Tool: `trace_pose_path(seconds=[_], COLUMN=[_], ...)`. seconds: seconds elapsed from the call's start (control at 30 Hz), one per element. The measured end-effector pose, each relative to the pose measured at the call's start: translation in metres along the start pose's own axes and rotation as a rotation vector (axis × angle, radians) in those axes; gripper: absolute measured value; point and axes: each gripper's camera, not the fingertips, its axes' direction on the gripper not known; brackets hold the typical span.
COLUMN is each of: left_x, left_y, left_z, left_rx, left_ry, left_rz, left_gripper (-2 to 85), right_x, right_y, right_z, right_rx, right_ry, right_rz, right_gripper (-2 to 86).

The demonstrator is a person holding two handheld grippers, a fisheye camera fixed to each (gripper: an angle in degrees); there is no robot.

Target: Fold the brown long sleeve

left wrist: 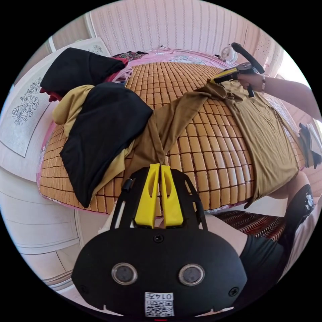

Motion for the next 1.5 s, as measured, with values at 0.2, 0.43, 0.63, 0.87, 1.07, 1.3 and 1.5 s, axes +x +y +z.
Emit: trace_pose_path(seconds=[0.2,0.43,0.63,0.87,1.07,1.3,1.5], left_x=[-0.061,-0.211,-0.235,-0.207,-0.211,-0.213,-0.252], left_y=[0.028,0.101,0.127,0.066,0.021,0.048,0.059], left_z=[-0.080,-0.114,-0.093,-0.090,-0.025,-0.116,-0.130], left_rx=[0.093,0.534,0.521,0.356,0.066,0.326,0.436], left_ry=[0.392,0.746,0.512,0.232,0.248,0.438,0.315], left_rz=[-0.113,-0.765,-0.926,-0.633,-0.542,-0.424,-0.580], left_gripper=[-0.9,-0.9,0.2,6.0,2.8,-0.8,0.2], right_x=[0.028,0.038,0.023,0.010,0.003,-0.008,-0.011], right_y=[0.009,0.000,-0.016,-0.020,-0.021,-0.022,-0.025], right_z=[-0.040,-0.030,0.007,0.013,0.009,-0.003,0.000], right_rx=[0.181,0.217,0.093,0.063,0.062,0.059,0.064], right_ry=[0.000,-0.101,-0.093,-0.062,-0.066,-0.084,-0.123], right_rz=[0.092,0.231,0.237,0.194,0.195,0.047,0.122], right_gripper=[-0.3,-0.1,-0.1,0.0,0.0,0.1,1.2])
